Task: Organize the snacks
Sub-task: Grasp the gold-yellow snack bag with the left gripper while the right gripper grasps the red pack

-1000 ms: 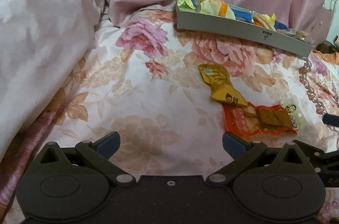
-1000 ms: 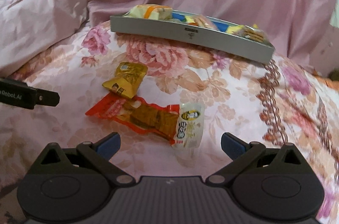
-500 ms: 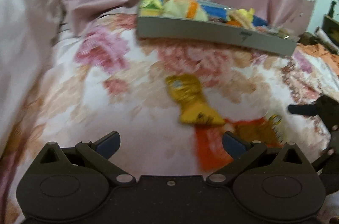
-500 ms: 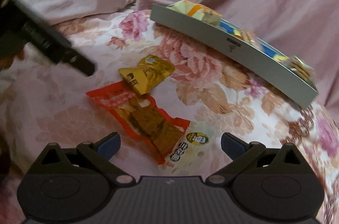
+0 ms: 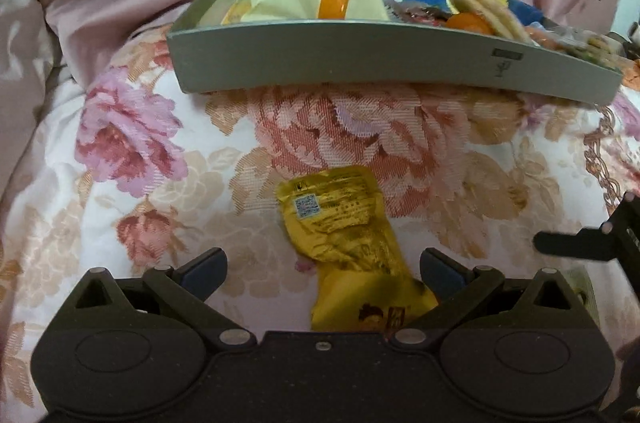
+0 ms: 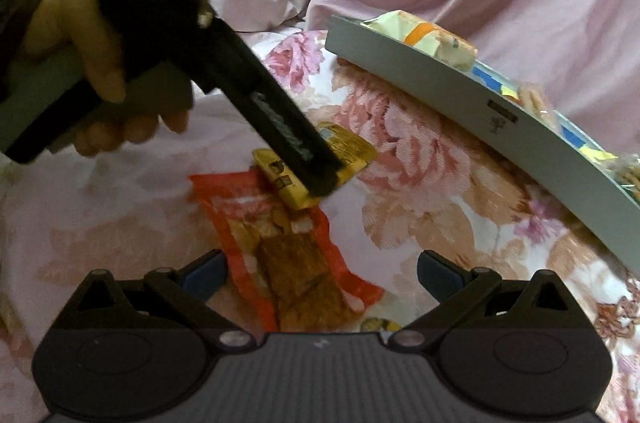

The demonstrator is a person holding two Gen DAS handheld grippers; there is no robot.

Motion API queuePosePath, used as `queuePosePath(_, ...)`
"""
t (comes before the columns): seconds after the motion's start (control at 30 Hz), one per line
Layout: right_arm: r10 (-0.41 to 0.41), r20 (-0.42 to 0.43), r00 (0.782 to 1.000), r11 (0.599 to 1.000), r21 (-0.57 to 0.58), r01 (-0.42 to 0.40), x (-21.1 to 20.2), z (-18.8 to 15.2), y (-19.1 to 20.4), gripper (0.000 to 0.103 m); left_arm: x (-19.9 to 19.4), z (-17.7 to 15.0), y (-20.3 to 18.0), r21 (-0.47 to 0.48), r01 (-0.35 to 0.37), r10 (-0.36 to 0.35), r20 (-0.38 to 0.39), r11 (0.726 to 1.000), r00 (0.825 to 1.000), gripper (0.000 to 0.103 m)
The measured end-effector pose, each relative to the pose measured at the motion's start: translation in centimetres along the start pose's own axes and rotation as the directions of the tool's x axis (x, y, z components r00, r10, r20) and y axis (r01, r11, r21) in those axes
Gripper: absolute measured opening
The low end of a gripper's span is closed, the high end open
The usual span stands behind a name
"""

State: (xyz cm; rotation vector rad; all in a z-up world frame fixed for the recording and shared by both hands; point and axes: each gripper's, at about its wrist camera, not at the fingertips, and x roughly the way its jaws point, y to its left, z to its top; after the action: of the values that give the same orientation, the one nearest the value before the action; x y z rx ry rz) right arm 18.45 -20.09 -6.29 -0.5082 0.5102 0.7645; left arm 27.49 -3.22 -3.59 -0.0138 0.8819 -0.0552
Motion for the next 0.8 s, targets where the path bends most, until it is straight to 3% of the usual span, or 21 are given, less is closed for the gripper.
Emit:
queuePosePath(0.17, 0.06, -0.018, 0.998, 0.996, 0.074, -0.058, 0.9, -0.4, -0.8, 0.103, 0.9, 0.1, -1.2, 0.03, -0.014, 0.014, -0.01, 0.999, 1.0, 0.092)
queuePosePath(0.23, 0.082, -0.03, 0.996, 0.99, 0.116, -0.078, 1.1, -0.5, -1.3, 0.101, 1.1, 0.1, -1.7, 0.06, -0.024, 0.023, 0.005, 0.998, 1.0, 0.084)
queuePosePath(0.33, 0.1, -0.038, 0.994, 0.983, 0.158, -0.093, 1.0, -0.9, -1.7, 0.096, 1.0, 0.1, -1.2, 0.03, -0.021, 0.021, 0.011, 0.999, 1.0, 0.073)
queuePosePath(0.4, 0.093, -0.048, 0.994, 0.982, 0.171, -0.084, 0.5, -1.0, -1.7, 0.091, 0.8, -0.1, -0.2, 0.002, -0.009, 0.009, 0.016, 1.0, 1.0, 0.064)
queuePosePath(0.6, 0.045, -0.103, 0.994, 0.976, 0.215, -0.022, -0.5, -0.9, -0.8, 0.079, -0.5, -1.7, 3.7, -0.068, 0.016, -0.015, 0.023, 0.998, 1.0, 0.057)
queuePosePath(0.63, 0.035, -0.112, 0.993, 0.975, 0.22, -0.009, -0.8, -0.9, -0.5, 0.078, -0.9, -2.3, 4.4, -0.072, 0.024, -0.022, 0.028, 0.997, 0.999, 0.056)
queuePosePath(0.7, 0.014, -0.132, 0.991, 0.97, 0.242, 0.019, -1.2, -1.0, -0.1, 0.066, -1.7, -3.4, 5.5, -0.072, 0.047, -0.044, 0.042, 0.996, 0.998, 0.046)
queuePosePath(0.8, -0.019, -0.151, 0.988, 0.943, 0.326, 0.068, -2.3, -1.6, 0.3, 0.063, -2.7, -5.2, 6.5, -0.042, 0.092, -0.089, 0.066, 0.995, 0.994, 0.046)
